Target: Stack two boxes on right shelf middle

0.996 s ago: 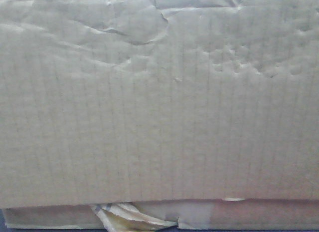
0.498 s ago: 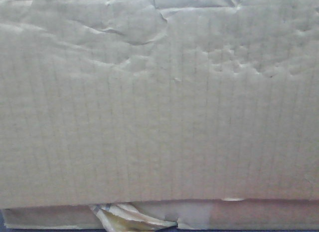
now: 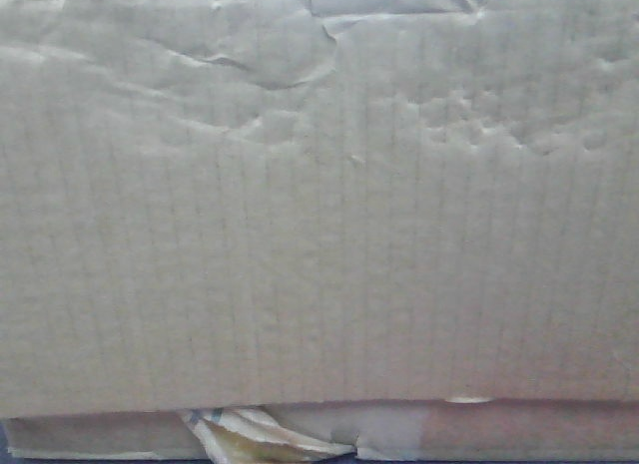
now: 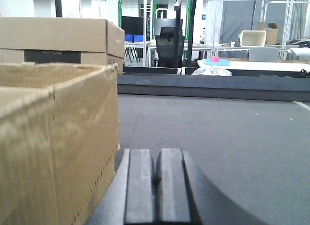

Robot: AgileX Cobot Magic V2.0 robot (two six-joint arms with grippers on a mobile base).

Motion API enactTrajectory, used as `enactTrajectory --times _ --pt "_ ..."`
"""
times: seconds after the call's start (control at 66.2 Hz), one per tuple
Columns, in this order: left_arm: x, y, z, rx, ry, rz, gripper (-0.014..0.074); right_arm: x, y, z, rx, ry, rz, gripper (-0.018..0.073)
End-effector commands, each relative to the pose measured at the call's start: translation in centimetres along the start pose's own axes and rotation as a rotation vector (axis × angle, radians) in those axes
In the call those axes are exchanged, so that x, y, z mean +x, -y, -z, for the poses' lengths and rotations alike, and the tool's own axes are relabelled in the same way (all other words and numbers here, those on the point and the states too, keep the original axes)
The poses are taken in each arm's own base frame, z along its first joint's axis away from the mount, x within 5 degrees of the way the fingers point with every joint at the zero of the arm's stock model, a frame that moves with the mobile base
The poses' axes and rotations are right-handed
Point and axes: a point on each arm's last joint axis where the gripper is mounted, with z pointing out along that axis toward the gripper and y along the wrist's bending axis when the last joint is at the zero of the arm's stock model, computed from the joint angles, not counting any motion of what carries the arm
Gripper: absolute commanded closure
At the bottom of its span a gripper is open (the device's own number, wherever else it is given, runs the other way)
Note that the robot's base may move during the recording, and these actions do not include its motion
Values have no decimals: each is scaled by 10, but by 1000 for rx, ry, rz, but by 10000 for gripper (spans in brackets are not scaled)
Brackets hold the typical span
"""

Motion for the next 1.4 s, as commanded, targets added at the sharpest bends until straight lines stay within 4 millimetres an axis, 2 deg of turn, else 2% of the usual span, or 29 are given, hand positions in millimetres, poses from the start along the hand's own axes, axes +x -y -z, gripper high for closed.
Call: enactTrajectory --times 0.0,0.181,0.317,0.423,0.574,0.709,1.042,1.208,1.389 --pt "1 0 -7 -6 -17 -6 246 -30 -1 7 1 14 6 727" --pt "2 2 -11 -1 -36 -13 246 -84 -3 12 3 -293 -21 727" --pt "1 4 -17 -9 -50 -21 246 -105 -4 2 27 -630 -77 727" --pt "1 5 -21 -15 -60 -23 246 -122 -5 -9 31 -708 -76 727" --pt "1 5 -22 -17 -60 -25 246 -130 -5 -23 30 -736 -79 727" --pt "1 5 -22 -18 -60 -22 246 -138 -6 -42 87 -887 -181 702" --pt "-1 0 -23 -12 -70 -25 246 -149 -9 -118 132 -1028 -196 699" --pt "-5 -9 -25 -21 -73 -23 246 -158 -23 -151 119 -1027 -122 699" --pt "-5 -9 -26 -13 -78 -36 246 -156 -52 -181 44 -1058 -79 699"
